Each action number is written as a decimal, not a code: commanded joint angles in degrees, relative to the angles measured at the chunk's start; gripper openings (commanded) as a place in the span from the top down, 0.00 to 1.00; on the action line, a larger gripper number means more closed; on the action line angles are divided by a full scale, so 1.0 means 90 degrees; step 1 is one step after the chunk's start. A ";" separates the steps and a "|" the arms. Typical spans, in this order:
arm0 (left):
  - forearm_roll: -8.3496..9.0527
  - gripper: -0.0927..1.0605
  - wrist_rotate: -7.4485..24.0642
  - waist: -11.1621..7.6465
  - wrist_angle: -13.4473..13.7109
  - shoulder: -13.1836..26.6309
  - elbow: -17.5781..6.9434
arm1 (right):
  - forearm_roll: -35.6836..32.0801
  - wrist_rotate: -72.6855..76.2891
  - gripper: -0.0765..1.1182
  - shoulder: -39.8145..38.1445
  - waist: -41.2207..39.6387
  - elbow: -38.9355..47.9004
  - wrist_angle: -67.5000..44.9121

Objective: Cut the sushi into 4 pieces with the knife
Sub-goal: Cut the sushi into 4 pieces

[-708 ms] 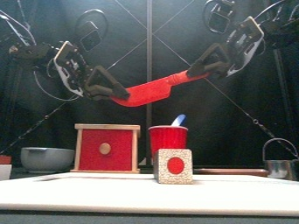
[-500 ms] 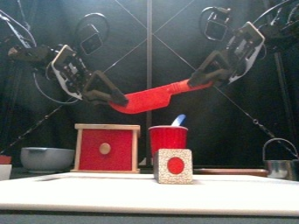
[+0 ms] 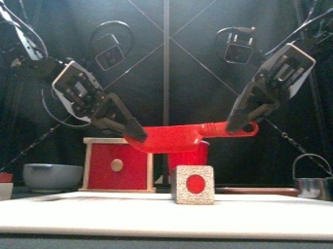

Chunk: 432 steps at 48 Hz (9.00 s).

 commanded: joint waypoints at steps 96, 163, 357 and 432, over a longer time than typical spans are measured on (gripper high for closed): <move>-0.0264 0.72 0.0000 -0.0430 0.0264 0.1328 -0.0713 | 0.0020 0.0000 0.88 0.0889 -0.0059 -0.0312 0.0098; 0.0088 0.72 0.0029 0.0332 0.0713 0.0273 -0.0596 | -0.0244 0.0000 0.88 0.0381 -0.0674 -0.0654 0.0449; 0.0947 0.72 0.0029 -0.0088 0.1465 0.0508 -0.0977 | -0.0312 0.0000 0.88 0.0820 -0.0049 -0.1104 0.1211; 0.0869 0.72 0.0010 -0.1279 0.1904 0.0566 -0.1494 | -0.0010 0.0010 0.88 0.0928 0.0654 -0.0977 0.1143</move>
